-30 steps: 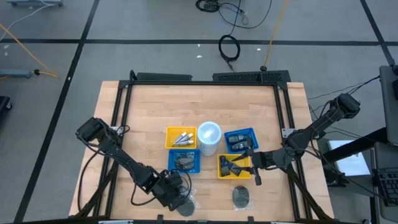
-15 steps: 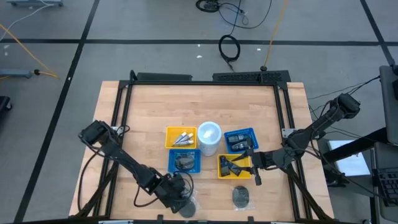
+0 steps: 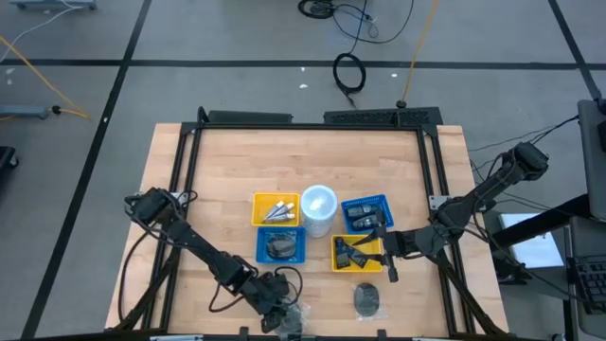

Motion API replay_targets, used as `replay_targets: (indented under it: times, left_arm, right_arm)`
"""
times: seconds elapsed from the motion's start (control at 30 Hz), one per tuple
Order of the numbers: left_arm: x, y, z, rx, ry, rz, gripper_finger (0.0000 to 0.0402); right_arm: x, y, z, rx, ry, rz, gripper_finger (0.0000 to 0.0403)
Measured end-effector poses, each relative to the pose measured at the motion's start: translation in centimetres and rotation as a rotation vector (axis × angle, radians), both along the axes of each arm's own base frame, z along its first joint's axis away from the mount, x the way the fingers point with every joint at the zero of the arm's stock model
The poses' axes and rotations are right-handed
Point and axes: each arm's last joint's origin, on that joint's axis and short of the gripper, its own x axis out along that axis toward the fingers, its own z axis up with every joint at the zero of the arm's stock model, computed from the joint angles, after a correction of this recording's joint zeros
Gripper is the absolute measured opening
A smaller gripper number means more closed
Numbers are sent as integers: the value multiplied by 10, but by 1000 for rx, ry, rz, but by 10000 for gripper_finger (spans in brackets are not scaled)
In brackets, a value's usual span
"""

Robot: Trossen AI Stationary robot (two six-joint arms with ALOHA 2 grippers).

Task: Pick & Place Travel size toiletries
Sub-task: Put the black hairbrush into the bottom blue bin

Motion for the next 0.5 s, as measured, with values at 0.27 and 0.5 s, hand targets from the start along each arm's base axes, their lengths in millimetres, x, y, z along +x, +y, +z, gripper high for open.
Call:
replay_targets:
  times: [0.27, 0.5]
  left_arm:
    - [-1, 2, 15, 40, -77, -45, 2]
    - [-6, 11, 46, 122, -167, -20, 0]
  right_arm:
    - [0, 0, 0, -1, 1, 0, 128]
    - [0, 0, 0, -2, 2, 0, 128]
